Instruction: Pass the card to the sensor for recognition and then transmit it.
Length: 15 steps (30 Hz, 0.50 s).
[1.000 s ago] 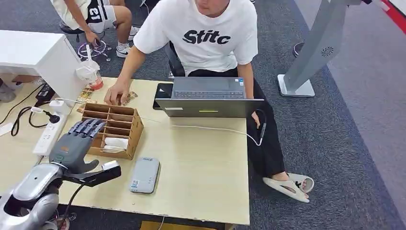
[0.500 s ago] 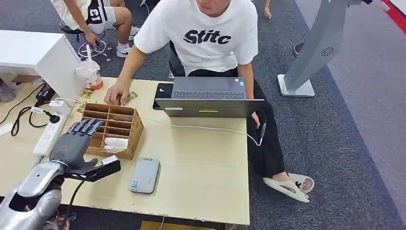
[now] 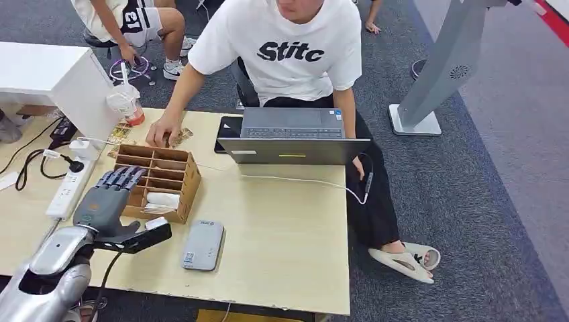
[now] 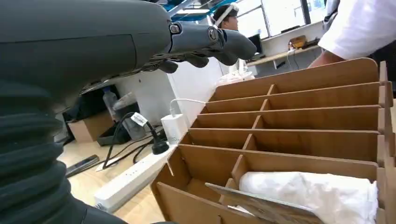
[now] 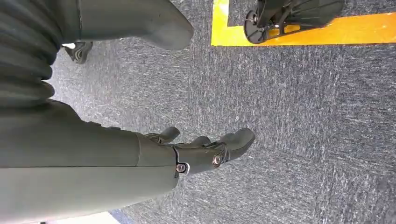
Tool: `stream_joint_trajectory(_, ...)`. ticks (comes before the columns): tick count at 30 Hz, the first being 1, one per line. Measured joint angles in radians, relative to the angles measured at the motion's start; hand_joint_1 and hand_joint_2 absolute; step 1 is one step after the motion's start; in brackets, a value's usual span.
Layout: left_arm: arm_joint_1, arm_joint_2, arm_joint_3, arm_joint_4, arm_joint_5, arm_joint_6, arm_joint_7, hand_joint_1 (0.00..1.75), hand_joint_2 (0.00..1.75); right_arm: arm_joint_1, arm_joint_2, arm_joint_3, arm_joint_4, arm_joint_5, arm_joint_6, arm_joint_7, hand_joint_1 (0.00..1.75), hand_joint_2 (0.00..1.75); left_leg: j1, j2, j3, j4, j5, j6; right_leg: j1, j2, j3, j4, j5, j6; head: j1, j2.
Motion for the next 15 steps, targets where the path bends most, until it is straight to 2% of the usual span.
stream_joint_trajectory(7, 0.001, -0.010, 0.001, 0.006, -0.005, 0.003, -0.003, 0.00, 1.75, 0.000, 0.000, 0.000, 0.000, 0.002, 0.000, 0.000, 0.00, 1.75, 0.000, 0.000, 0.000, 0.000, 0.000, 0.000, 0.000, 0.000, 0.000, 0.000, 0.000, 0.000, 0.000, 0.000)
stream_joint_trajectory(15, 0.002, -0.027, 0.005, 0.018, -0.023, 0.016, -0.036, 0.00, 1.75, 0.000, 0.000, 0.000, 0.000, 0.020, 0.001, 0.000, 0.00, 1.75, 0.000, 0.000, 0.000, 0.000, 0.000, 0.000, 0.000, 0.000, 0.000, 0.000, 0.000, 0.000, 0.000, 0.000)
